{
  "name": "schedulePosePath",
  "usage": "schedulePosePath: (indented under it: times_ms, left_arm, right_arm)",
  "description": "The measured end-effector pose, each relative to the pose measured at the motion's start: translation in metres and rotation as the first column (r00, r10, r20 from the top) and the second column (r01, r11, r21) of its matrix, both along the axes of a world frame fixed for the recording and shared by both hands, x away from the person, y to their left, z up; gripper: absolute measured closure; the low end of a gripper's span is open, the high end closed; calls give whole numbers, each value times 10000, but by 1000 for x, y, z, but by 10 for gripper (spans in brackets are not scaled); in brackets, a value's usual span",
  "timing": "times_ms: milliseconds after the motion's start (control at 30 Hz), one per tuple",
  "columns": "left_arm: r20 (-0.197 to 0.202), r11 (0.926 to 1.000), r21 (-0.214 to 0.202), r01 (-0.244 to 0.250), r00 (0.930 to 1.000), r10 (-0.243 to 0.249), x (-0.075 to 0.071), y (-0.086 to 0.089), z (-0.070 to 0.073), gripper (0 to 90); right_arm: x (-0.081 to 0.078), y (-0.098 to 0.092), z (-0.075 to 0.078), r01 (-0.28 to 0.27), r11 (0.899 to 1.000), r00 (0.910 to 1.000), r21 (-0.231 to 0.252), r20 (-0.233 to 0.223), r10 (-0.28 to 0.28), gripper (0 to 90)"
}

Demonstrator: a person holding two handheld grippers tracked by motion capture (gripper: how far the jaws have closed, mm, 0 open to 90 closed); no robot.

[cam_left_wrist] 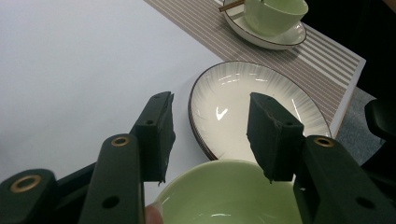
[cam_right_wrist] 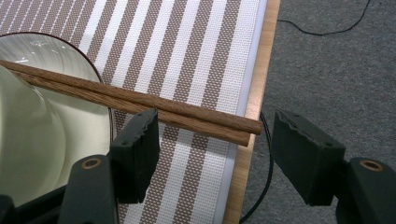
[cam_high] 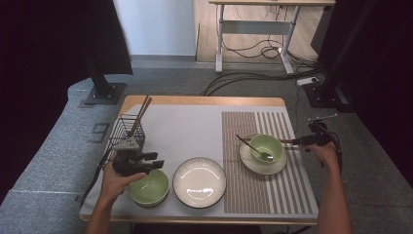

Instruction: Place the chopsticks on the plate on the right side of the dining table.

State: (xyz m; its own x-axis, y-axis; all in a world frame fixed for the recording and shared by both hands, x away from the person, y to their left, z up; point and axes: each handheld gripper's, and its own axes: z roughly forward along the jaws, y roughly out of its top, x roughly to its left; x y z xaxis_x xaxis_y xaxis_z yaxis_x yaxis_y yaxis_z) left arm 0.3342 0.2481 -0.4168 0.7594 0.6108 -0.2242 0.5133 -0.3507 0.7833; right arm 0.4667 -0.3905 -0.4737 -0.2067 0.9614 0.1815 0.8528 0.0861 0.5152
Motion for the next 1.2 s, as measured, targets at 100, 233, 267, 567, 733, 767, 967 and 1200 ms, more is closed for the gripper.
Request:
schedulePosePath:
  times_ms: [100,233,267,567,733,767,967,1200]
  left_arm:
    - [-5,10000,6,2,10000,-2,0,0,0,511]
    - [-1,10000,-3,-5,10000,5,0,0,0,511]
    - [1,10000,-12,-13,10000,13,0,1,0,511]
    - [5,10000,-46,-5,10000,5,0,1,0,511]
    - [8,10000,-52,8,10000,-8,0,1,0,511]
    - [11,10000,-55,5,10000,-5,0,1,1,511]
    - [17,10000,-61,12,10000,-12,0,1,1,511]
    - [12,10000,-50,11,10000,-11,0,1,1,511]
  right_arm:
    - [1,1,-1,-12,10000,10000,21,7,11,330]
    - [2,2,-3,23,10000,10000,95,-75,-23,330]
    - [2,2,-3,4,9999,9999,101,-104,-3,330]
    - [2,7,-4,-84,9998,10000,155,-45,85,331]
    - [2,10,-4,-148,9997,9999,171,-17,148,331]
    - [2,10,-5,-152,9997,9999,178,-9,152,331]
    - [3,12,-4,-153,9997,9999,186,18,153,331]
    - [3,14,-5,-226,9996,9997,197,37,225,331]
